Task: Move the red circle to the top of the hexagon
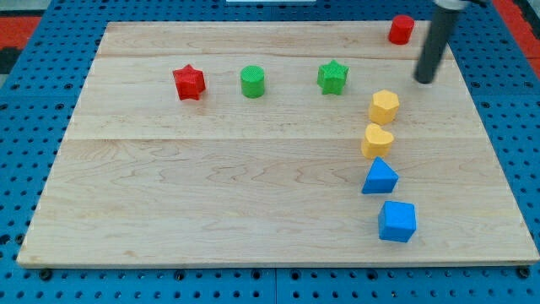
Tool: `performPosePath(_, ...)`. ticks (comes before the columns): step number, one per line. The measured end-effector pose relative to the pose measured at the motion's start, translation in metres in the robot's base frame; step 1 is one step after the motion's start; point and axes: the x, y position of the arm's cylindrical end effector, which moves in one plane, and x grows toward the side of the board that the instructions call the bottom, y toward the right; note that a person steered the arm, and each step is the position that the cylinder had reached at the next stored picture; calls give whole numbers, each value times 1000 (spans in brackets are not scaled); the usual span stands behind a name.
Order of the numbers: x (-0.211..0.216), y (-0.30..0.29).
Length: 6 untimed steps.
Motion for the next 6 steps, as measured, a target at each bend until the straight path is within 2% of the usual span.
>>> performPosePath(1,-53,81)
performPosePath(2,-97,73)
performPosePath(3,-142,18)
performPosePath(4,-119,-38)
performPosePath(5,-100,-51)
performPosePath(6,-47,-10)
